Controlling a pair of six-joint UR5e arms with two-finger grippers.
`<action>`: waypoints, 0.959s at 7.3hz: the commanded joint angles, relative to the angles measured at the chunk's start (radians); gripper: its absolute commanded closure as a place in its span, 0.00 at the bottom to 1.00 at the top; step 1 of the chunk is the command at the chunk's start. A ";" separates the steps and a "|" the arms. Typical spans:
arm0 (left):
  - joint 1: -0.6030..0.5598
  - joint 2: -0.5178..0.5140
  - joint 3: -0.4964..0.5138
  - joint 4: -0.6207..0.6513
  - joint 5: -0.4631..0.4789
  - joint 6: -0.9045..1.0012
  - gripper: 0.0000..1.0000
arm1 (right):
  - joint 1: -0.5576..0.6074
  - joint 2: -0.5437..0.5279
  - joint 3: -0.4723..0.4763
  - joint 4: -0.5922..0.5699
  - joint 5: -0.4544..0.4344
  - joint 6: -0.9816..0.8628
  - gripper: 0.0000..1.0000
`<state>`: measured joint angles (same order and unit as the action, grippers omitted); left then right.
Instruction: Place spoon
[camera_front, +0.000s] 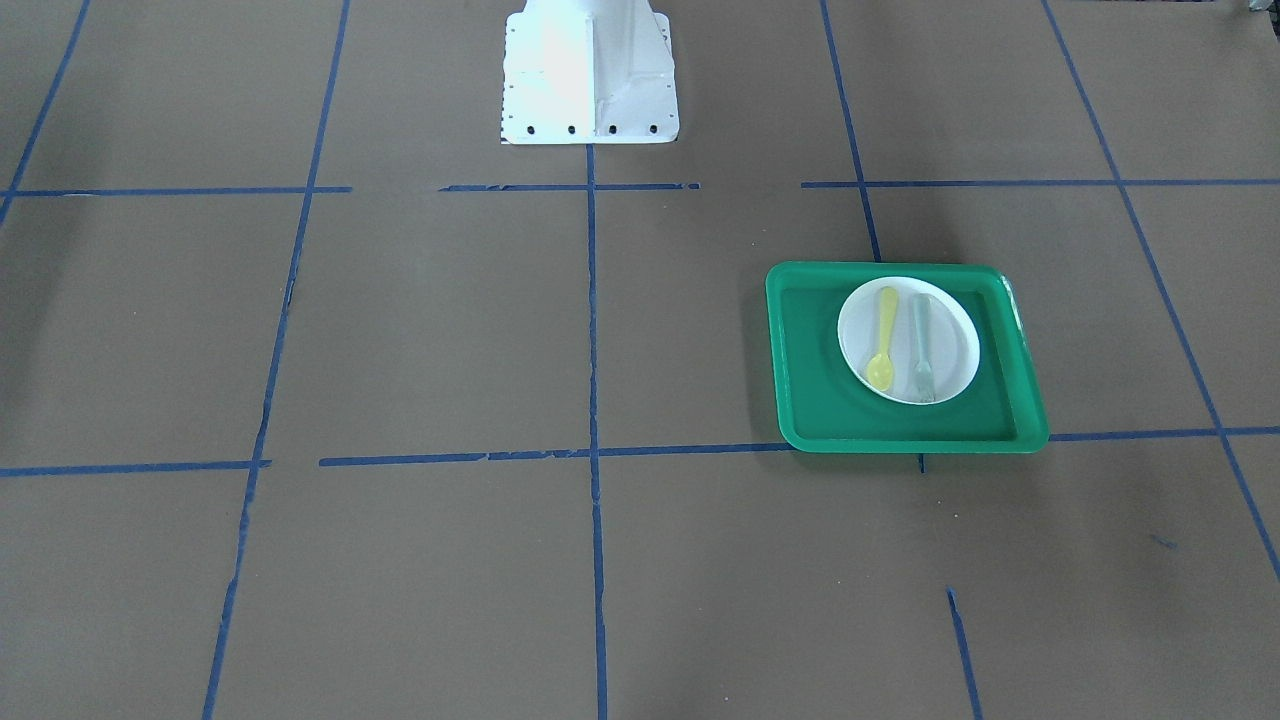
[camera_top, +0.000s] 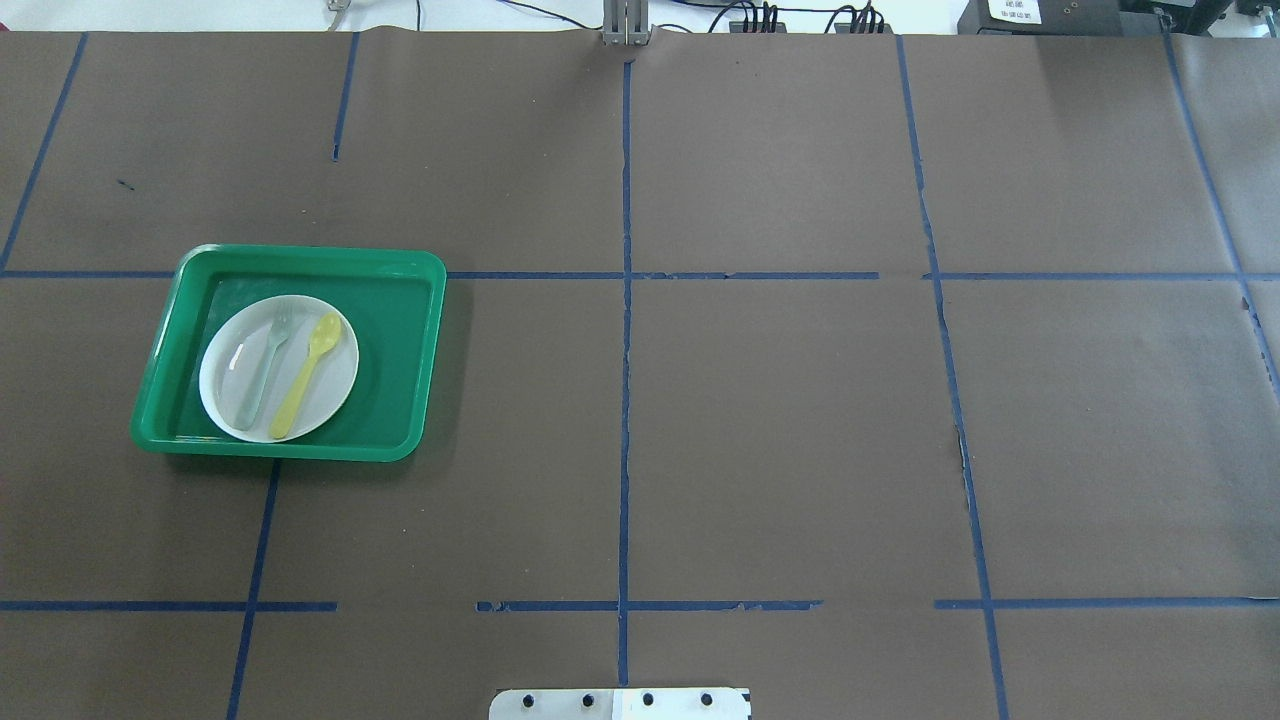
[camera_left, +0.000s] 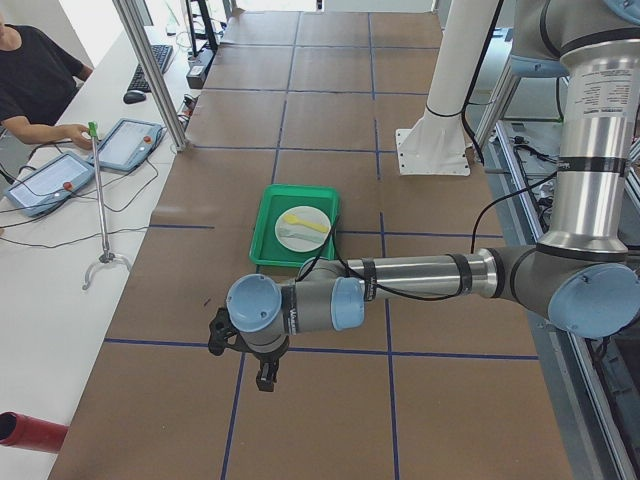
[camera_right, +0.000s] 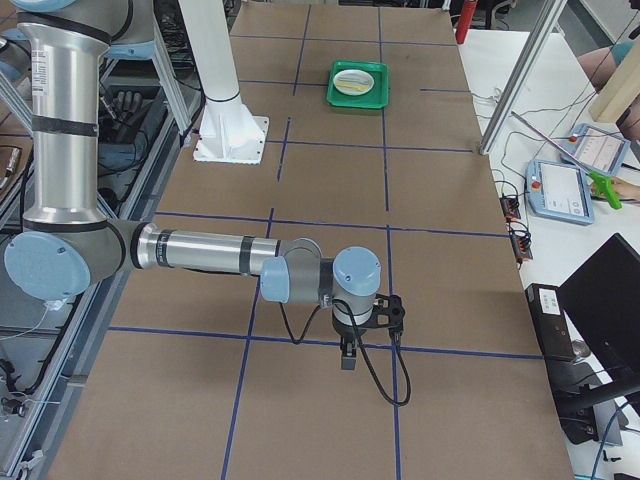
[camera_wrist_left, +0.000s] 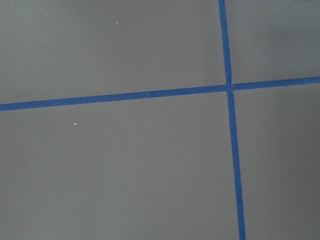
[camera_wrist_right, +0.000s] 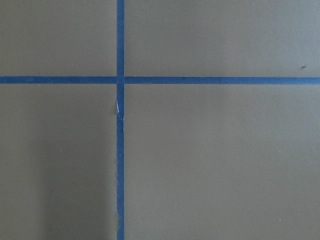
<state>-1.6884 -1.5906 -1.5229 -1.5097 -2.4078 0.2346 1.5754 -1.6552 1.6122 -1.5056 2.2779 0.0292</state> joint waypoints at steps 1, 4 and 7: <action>0.010 -0.005 -0.060 0.025 0.002 -0.001 0.00 | 0.000 0.000 0.000 0.001 0.000 0.000 0.00; 0.056 0.020 -0.040 0.025 0.121 -0.009 0.00 | 0.000 0.000 0.000 0.001 0.000 0.000 0.00; 0.049 0.148 -0.108 -0.090 0.062 0.000 0.00 | 0.000 0.000 0.000 0.001 0.000 0.000 0.00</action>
<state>-1.6384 -1.4783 -1.6177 -1.5559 -2.3290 0.2320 1.5754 -1.6552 1.6122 -1.5059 2.2780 0.0291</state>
